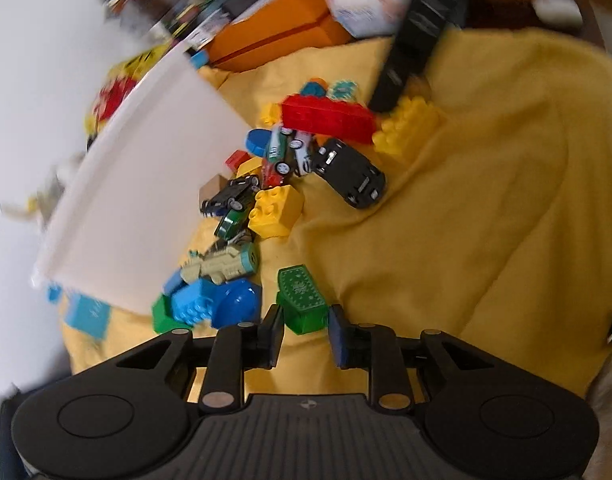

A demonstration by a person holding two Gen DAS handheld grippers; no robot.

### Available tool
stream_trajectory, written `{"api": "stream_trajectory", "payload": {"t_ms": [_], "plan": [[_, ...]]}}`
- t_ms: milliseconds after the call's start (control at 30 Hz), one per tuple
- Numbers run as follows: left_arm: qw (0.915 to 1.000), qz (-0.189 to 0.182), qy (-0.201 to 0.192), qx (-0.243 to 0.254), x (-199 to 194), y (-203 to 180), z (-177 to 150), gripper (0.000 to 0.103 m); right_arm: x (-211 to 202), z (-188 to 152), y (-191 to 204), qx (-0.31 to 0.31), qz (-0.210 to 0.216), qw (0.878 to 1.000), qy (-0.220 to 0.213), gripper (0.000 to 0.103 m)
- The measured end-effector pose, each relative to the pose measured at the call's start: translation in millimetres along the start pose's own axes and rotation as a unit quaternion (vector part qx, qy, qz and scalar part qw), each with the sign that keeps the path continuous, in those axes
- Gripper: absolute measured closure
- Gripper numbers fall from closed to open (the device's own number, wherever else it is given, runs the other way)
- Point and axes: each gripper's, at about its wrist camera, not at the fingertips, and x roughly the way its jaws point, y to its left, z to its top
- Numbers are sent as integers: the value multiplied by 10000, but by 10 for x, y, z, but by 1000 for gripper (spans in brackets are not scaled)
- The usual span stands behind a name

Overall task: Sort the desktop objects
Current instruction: 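Grasp the green brick with the left tool while the right tool grasps the yellow brick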

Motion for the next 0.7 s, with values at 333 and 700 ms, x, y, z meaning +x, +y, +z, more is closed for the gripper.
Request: {"api": "stream_trajectory", "payload": {"t_ms": [333,700], "plan": [[9474,-859,-311,-3066,-44,749,-156,62,23,39,200,-167,423,9990,10,52],[9028,-1613,171,-3983,353,768,-282,78,58,7,207,-121,415,9990,91,52]]}}
